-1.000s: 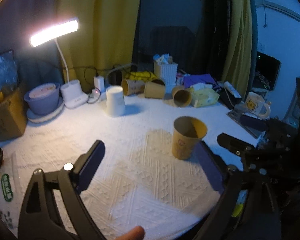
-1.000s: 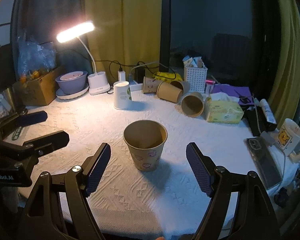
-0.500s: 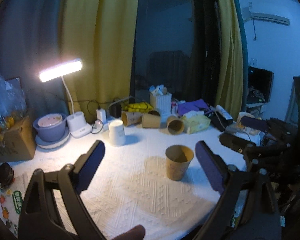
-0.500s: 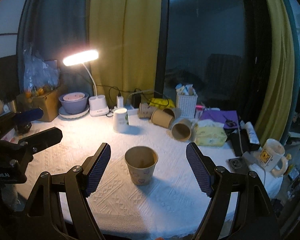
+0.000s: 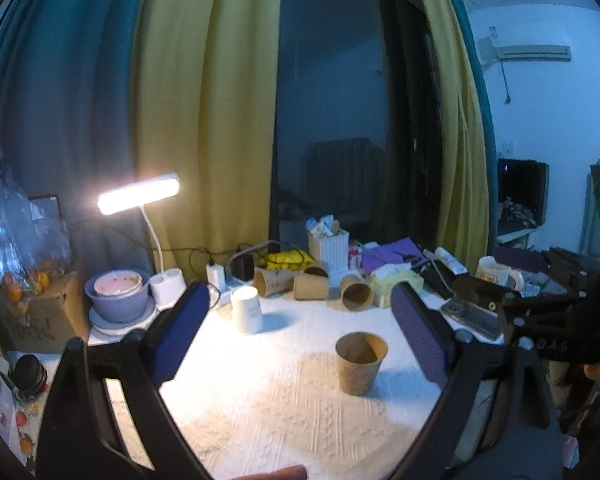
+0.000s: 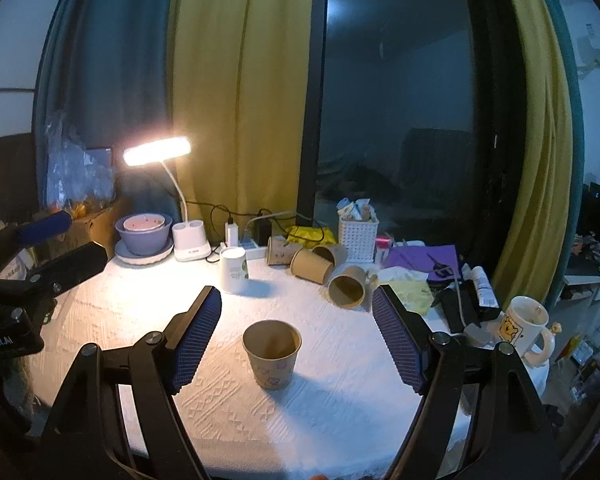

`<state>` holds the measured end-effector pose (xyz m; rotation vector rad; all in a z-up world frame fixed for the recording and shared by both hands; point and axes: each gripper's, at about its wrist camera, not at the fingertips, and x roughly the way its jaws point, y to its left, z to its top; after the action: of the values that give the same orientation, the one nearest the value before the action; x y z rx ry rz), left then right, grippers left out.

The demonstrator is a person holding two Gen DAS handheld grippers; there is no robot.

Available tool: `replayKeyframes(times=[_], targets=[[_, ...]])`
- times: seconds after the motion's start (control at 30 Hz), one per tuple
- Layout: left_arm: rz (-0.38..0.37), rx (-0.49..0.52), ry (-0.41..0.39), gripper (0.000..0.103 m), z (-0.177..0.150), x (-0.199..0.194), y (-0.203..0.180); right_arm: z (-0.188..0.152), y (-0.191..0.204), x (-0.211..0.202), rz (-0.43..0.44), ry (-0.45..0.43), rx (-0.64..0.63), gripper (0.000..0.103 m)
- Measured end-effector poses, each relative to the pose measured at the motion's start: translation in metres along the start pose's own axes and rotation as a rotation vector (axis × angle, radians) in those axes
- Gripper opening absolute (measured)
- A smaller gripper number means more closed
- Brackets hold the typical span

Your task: Flip cup upright

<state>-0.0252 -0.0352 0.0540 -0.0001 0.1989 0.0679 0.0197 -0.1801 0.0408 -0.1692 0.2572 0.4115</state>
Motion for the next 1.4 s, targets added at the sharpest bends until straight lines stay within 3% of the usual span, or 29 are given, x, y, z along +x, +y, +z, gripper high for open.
replayKeyframes(times=[0.5, 1.4], targets=[[-0.025, -0.011, -0.056, 0.093, 0.012, -0.013, -0.001, 0.014, -0.012, -0.021, -0.051, -0.052, 0.02, 0.081], [-0.029, -0.055, 0.012, 0.093, 0.002, 0.002, 0.001, 0.008, -0.014, -0.007, -0.044, -0.001, 0.032, 0.081]])
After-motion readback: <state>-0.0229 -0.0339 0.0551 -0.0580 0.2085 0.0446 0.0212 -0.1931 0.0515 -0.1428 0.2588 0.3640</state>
